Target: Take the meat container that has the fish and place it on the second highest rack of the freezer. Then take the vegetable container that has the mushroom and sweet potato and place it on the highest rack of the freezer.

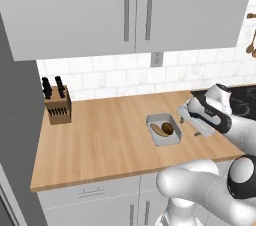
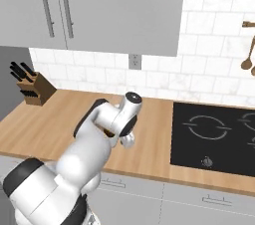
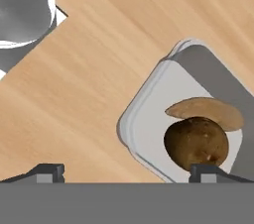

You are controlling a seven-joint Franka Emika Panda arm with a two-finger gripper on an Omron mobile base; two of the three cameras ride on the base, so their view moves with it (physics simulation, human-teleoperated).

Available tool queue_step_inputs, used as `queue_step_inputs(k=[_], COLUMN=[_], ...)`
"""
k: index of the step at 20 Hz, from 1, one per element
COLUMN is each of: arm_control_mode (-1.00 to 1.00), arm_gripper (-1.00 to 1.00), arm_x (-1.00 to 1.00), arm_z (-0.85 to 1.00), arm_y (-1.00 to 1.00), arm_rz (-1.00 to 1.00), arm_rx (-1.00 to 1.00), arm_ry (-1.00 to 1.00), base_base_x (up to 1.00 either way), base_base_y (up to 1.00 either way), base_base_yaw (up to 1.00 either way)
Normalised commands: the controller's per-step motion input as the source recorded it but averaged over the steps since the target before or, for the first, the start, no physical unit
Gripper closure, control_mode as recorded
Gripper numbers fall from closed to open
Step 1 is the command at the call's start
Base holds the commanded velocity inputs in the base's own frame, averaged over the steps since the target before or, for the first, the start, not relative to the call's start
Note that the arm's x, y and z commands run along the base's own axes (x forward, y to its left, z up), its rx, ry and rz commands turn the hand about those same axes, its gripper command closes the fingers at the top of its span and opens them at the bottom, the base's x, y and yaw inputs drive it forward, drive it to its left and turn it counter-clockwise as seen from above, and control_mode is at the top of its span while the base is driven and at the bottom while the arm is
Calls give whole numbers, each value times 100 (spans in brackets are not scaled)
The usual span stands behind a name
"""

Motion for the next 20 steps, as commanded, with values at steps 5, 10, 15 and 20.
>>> queue_step_inputs(k=[5, 10, 15, 20], arm_control_mode=[-100, -100, -100, -100], arm_gripper=[-100, -100, -100, -100], arm_x=[14, 20, 18, 0], arm_z=[-51, -41, -31, -7], arm_y=[2, 2, 8, 8], arm_rz=[12, 9, 5, 1], arm_rx=[0, 0, 0, 0], arm_ry=[0, 0, 0, 0], base_base_x=[0, 0, 0, 0], base_base_y=[0, 0, 0, 0], base_base_yaw=[0, 0, 0, 0])
